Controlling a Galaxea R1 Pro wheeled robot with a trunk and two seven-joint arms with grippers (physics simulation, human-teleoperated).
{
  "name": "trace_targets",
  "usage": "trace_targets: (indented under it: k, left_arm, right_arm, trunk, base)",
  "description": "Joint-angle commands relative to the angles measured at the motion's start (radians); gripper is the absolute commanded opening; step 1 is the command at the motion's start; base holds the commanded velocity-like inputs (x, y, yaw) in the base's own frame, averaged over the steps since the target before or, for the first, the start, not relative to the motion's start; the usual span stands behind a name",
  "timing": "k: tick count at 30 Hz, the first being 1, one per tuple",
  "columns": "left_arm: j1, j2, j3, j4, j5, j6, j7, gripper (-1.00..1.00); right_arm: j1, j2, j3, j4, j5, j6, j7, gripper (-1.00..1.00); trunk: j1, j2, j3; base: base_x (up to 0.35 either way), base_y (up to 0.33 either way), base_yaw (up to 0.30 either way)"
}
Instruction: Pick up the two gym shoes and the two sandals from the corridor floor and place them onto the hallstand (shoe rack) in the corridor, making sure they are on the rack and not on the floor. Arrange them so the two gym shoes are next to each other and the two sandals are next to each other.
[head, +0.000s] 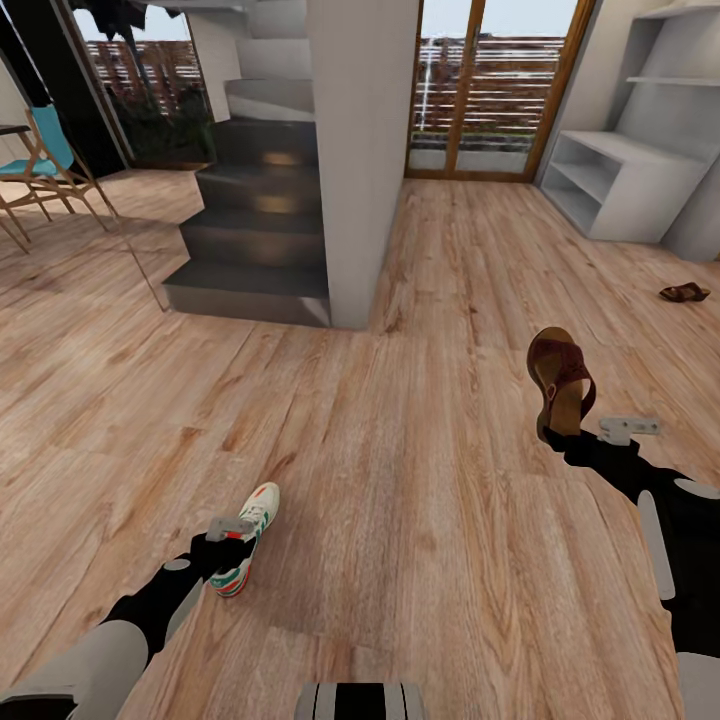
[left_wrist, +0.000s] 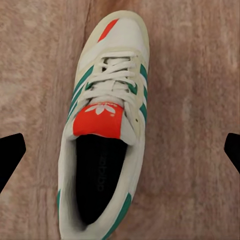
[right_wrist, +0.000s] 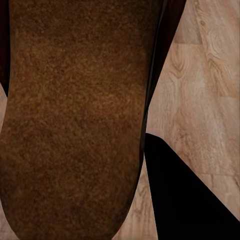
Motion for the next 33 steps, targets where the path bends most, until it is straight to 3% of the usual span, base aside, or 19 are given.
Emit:
trace_targets:
  k: [1, 33]
  left_arm:
    - [0.0, 0.0, -0.001, 0.0, -0.006, -0.001, -0.002, 1.0]
    - [-0.002, 0.0, 0.0, -0.001, -0.006, 0.0, 0.001, 1.0]
  right_arm:
    - [-0.001, 0.0, -0.002, -0.001, -0.005, 0.007, 0.002, -1.0]
    - [-0.001, -0.001, -0.02, 0.0, -0.004, 0.007, 0.002, -1.0]
  trunk:
    - [0.0, 0.0, -0.001]
    - [0.0, 0.0, -0.001]
  base:
    - [0.0, 0.0, 0.0]
    - [0.064, 0.04, 0.0]
